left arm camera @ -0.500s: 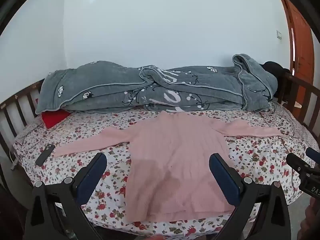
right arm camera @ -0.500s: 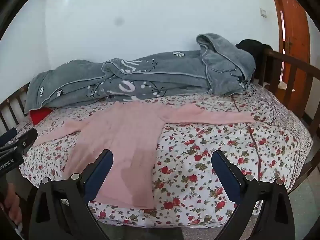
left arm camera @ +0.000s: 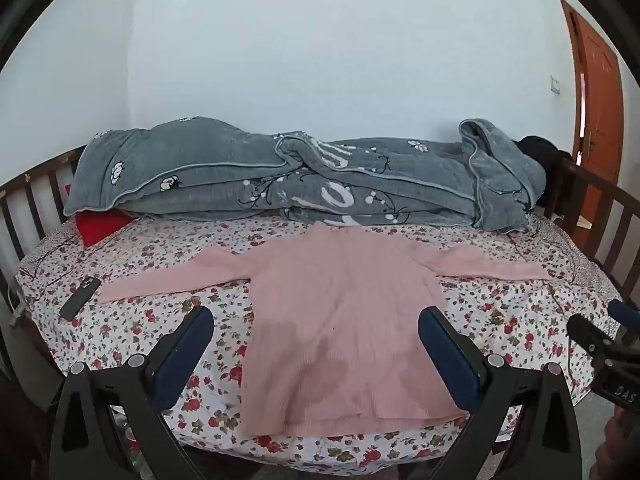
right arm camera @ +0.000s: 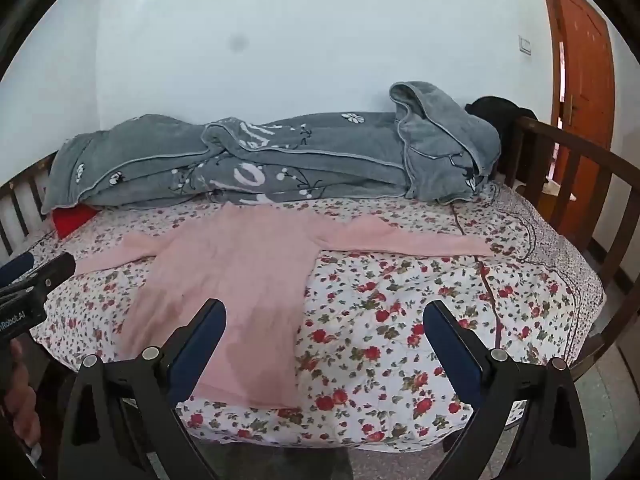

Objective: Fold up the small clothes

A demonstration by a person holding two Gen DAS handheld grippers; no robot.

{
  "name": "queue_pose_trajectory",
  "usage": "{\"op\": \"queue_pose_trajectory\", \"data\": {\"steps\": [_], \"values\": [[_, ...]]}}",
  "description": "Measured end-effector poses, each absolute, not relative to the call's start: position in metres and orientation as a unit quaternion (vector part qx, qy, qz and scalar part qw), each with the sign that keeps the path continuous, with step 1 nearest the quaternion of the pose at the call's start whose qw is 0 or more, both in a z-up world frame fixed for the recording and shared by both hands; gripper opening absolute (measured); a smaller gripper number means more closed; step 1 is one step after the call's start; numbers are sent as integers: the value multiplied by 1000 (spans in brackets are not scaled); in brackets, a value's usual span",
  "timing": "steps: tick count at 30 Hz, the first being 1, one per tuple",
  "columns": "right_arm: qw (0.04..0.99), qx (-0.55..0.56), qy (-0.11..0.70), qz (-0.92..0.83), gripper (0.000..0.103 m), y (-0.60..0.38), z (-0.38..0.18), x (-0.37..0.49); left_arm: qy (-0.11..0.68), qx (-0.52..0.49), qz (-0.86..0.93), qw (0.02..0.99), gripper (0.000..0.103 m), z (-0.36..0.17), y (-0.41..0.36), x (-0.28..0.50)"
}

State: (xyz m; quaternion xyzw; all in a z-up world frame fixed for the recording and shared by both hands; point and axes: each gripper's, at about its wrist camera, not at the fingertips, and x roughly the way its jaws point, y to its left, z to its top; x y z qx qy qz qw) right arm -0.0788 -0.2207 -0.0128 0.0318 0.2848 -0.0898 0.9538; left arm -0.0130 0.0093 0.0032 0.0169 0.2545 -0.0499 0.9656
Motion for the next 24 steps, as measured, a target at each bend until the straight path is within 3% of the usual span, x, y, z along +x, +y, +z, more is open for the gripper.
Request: {"op": "queue_pose_trajectory", "data": {"steps": [24], "values": [[958, 48, 275, -72, 98, -222, -4, -91, 248, 27, -46, 967, 103, -1, 8, -25]]}}
